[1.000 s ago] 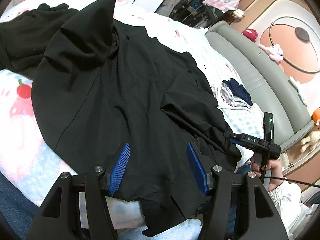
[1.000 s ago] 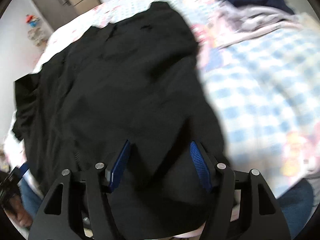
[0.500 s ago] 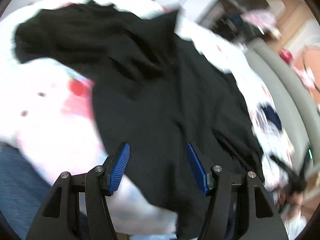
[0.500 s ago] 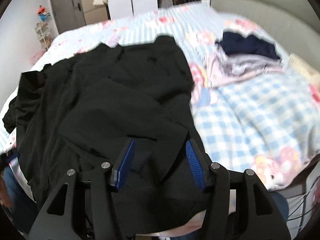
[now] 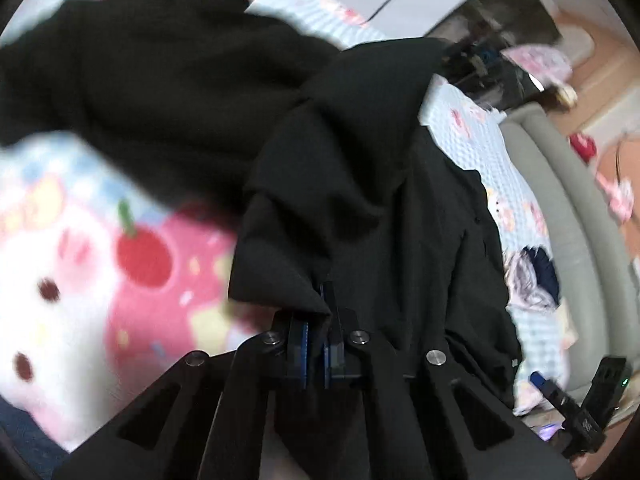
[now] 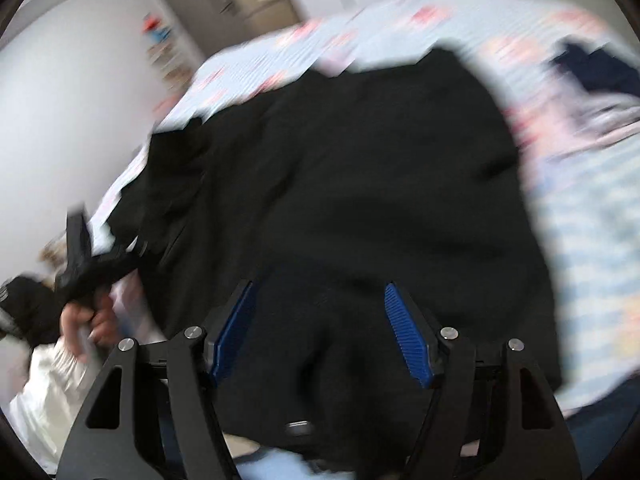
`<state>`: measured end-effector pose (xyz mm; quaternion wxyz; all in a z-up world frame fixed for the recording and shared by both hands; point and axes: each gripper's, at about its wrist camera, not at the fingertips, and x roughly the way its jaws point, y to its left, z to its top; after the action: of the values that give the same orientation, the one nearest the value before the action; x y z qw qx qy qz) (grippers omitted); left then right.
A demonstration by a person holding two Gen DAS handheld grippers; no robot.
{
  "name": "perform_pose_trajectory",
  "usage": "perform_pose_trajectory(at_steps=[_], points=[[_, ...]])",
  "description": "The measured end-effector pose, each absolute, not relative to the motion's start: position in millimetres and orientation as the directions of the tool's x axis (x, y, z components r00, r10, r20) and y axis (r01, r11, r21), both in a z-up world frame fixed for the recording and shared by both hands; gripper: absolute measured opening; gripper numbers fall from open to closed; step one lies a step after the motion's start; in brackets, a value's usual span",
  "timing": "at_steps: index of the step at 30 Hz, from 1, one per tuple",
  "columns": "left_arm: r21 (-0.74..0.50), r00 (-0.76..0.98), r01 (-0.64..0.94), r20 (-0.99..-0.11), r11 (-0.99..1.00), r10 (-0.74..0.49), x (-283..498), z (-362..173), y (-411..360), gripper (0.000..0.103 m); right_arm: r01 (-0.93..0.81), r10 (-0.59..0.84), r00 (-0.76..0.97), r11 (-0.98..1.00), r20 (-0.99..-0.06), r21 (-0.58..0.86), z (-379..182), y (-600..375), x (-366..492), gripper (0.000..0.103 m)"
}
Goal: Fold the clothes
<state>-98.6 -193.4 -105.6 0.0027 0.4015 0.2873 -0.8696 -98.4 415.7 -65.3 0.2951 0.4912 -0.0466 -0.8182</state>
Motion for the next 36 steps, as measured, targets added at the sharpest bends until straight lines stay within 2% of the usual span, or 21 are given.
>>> perform_pose_trajectory(at_steps=[2,5,7,9,15,19,21,23,25,26,27,28,30,32,33,34,36], points=[[-0.441,-0.729,0.219,-0.667,-0.87,0.154,-86,-82,-186,0.003,0.501,-0.537,-0.264,-0.786,-0.801,0.362,-90,380,-94,0.061],[-0.426,-0.772,0.286,-0.633,-0.859,0.057,-60,-61,-202,0.002,0.47,-0.406,-0.165,-0.834,-0.899,0.291,-133,351,-100,0.051],[-0.4,-0.731,0.338,-0.682,-0.852,0.031,-61,-81,-222,0.002,0.438,-0.364,-0.168,-0.86,-0.916,0.262,-148,356,-106,0.043],[-0.392,-0.694,0.371,-0.719,-0.842,0.029,-63,-99,-239,0.002,0.426,-0.365,-0.19,-0.867,-0.912,0.258,-153,363,-108,0.029],[-0.536,-0.704,0.368,-0.694,-0.76,0.149,-61,-113,-271,0.004,0.462,-0.311,-0.229,-0.869,-0.922,0.179,-152,350,-105,0.029],[-0.466,-0.747,0.294,-0.656,-0.835,0.103,-57,-77,-250,0.003,0.464,-0.296,-0.232,-0.871,-0.927,0.162,-154,339,-106,0.032],[-0.486,-0.761,0.233,-0.63,-0.842,0.154,-62,-68,-248,0.004,0.468,-0.289,-0.235,-0.871,-0.928,0.153,-154,333,-107,0.034],[-0.52,-0.767,0.169,-0.603,-0.837,0.22,-69,-63,-249,0.013,0.471,-0.282,-0.238,-0.87,-0.929,0.144,-153,326,-107,0.034],[-0.552,-0.769,0.104,-0.573,-0.828,0.285,-76,-57,-251,0.066,0.447,-0.303,-0.238,-0.878,-0.923,0.173,-143,325,-105,0.034],[-0.567,-0.768,0.072,-0.557,-0.821,0.317,-80,-55,-251,0.069,0.434,-0.314,-0.238,-0.881,-0.919,0.188,-138,324,-104,0.04],[-0.581,-0.765,0.039,-0.54,-0.813,0.349,-83,-52,-252,0.069,0.445,-0.309,-0.244,-0.878,-0.919,0.176,-130,319,-107,0.046],[-0.604,-0.75,0.031,-0.541,-0.796,0.381,-93,-55,-258,0.069,0.457,-0.303,-0.25,-0.874,-0.92,0.163,-123,314,-110,0.047],[-0.674,-0.682,0.074,-0.572,-0.735,0.455,-121,-75,-283,0.069,0.48,-0.314,-0.276,-0.864,-0.908,0.153,-106,302,-117,0.047],[-0.645,-0.627,0.12,-0.639,-0.755,0.445,-137,-87,-280,0.067,0.486,-0.356,-0.299,-0.855,-0.886,0.18,-90,293,-128,0.048],[-0.619,-0.601,0.141,-0.674,-0.773,0.43,-144,-93,-275,0.058,0.481,-0.379,-0.302,-0.853,-0.875,0.203,-85,291,-134,0.049],[-0.592,-0.572,0.161,-0.708,-0.79,0.414,-152,-98,-270,0.039,0.479,-0.401,-0.3,-0.848,-0.866,0.228,-82,284,-136,0.05],[-0.534,-0.627,0.112,-0.692,-0.838,0.357,-148,-80,-258,0.02,0.485,-0.434,-0.291,-0.835,-0.853,0.26,-79,271,-141,0.054]])
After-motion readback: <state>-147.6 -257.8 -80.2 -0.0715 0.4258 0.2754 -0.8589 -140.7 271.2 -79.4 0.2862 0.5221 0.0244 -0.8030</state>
